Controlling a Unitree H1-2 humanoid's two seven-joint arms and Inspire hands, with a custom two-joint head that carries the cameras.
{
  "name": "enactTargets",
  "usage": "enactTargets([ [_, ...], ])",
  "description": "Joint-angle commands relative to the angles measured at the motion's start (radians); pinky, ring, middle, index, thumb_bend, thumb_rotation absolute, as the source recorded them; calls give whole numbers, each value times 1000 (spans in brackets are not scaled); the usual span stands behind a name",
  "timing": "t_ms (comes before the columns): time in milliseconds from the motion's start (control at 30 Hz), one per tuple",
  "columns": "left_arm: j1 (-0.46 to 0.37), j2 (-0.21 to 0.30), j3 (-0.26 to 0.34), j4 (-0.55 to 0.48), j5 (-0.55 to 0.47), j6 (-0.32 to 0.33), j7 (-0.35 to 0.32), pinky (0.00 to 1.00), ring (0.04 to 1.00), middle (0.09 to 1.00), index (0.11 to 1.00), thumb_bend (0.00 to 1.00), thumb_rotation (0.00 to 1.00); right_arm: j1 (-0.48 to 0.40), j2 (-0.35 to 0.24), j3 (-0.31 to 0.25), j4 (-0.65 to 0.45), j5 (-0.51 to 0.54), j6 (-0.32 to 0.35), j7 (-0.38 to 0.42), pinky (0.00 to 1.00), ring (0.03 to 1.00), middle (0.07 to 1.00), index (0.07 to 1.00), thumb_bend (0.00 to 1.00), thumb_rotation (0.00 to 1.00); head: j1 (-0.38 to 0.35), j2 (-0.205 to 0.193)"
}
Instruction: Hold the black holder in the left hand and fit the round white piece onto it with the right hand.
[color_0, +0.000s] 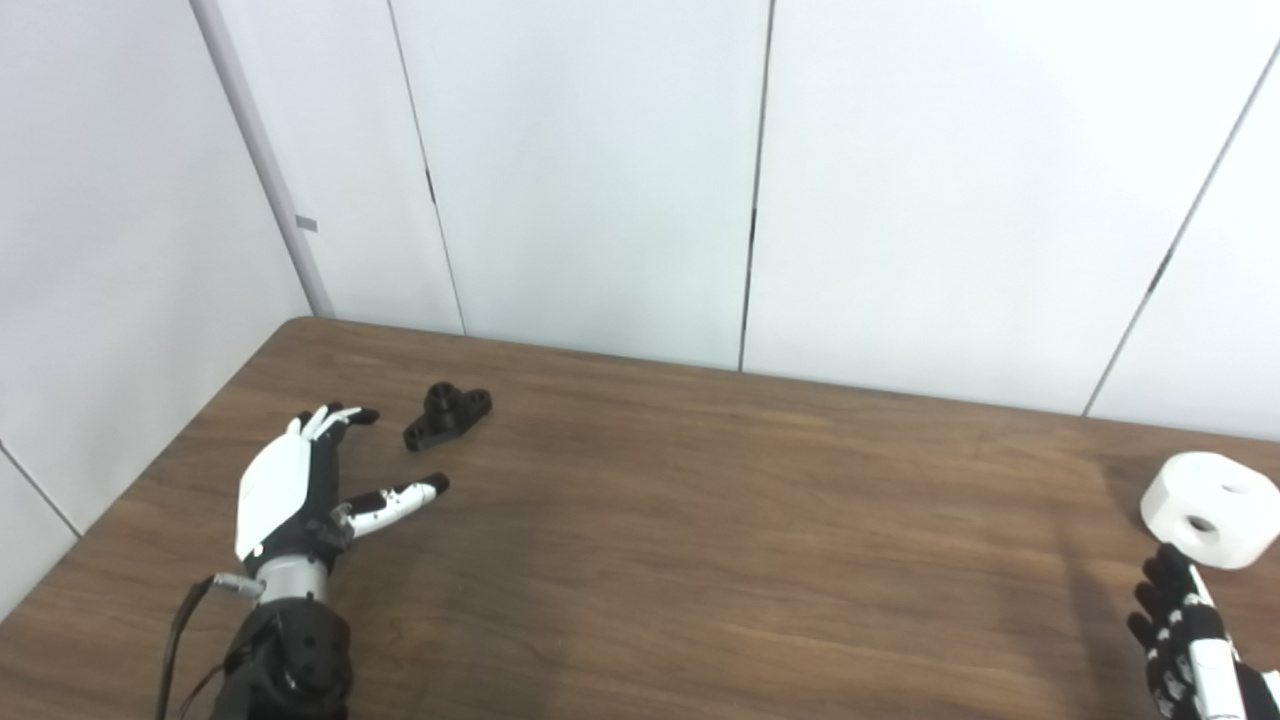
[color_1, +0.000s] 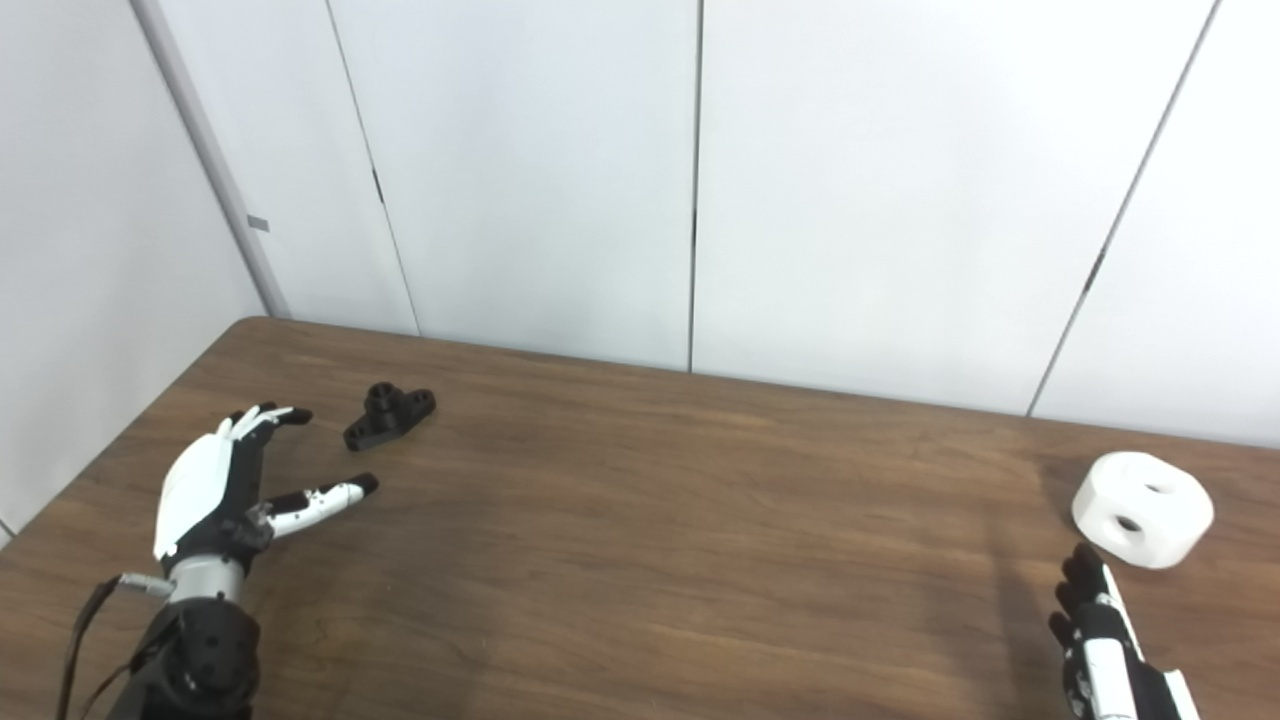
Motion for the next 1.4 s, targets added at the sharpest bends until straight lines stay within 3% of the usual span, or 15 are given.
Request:
enactTargets([
  [0,-53,41,0,21,16,-19,47,1000,1000,946,799,881,358,-17,-4,0,-33,9,-35,7,1000,1000,1000,1000,533,943,-1,1],
  [667,-243,111,-90,344,-36,-35,92,1000,1000,946,791,867,316,-10,-2,3,-53,2,-13,-3,1000,1000,1000,1000,508,938,-4,6],
  [867,-272,135,-140,403,-33,-33,100,1000,1000,948,802,860,346,-5,4,6,-67,-7,-9,-9,1000,1000,1000,1000,479,948,-9,8],
  [1367,-328,145,-190,491,-64,-57,118,1000,998,934,763,867,314,3,9,11,-85,-16,2,-15,1000,1000,1000,1000,495,959,-16,17],
])
